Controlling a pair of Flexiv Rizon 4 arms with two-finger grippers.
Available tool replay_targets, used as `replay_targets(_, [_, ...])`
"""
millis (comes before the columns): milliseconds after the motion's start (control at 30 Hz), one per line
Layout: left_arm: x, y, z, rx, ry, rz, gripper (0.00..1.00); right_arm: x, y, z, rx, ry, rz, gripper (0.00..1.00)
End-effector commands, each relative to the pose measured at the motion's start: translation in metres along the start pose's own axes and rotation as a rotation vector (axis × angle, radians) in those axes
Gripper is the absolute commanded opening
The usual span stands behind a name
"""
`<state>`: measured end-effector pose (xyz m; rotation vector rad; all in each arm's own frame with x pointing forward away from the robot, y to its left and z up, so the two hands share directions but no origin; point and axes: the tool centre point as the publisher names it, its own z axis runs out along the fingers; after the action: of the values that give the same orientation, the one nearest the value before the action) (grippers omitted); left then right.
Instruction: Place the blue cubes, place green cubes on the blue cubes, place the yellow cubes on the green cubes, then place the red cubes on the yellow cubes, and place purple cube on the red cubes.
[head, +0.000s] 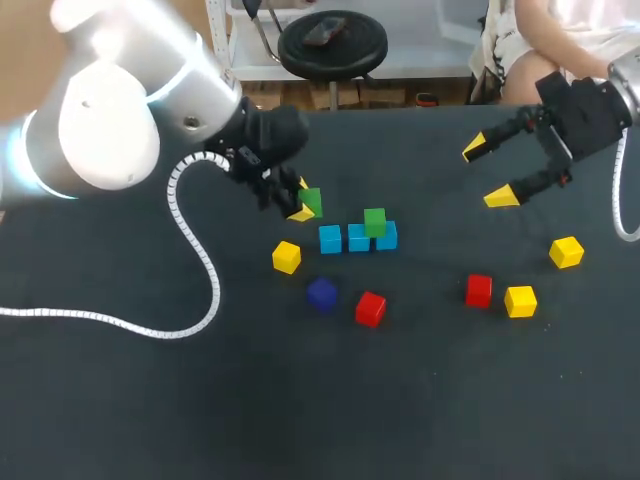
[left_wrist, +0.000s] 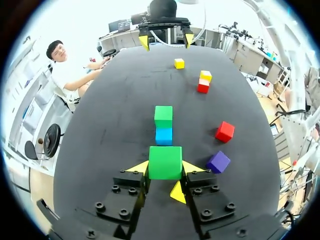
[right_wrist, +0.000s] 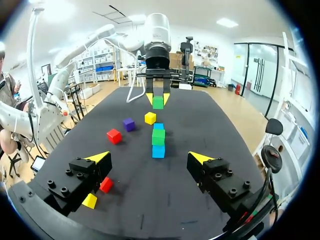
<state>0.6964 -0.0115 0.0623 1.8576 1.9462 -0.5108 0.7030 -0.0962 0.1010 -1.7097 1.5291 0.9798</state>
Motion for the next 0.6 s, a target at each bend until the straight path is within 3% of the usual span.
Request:
replay_targets(33, [-0.002,0.003,0.003,0.018,-0.003,0.006,0.00,0.000,0.000,0.000,0.001,-0.001,-0.001,1.00])
replay_targets(367, [-0.002,0.004,0.018,0.088,-0.042,0.024,0.00,0.000,0.000,0.000,0.001,-0.001,-0.001,1.00])
replay_targets(600, [-0.002,0.004,0.018,0.088,-0.042,0.024,0.00,0.000,0.000,0.000,0.001,-0.001,-0.001,1.00])
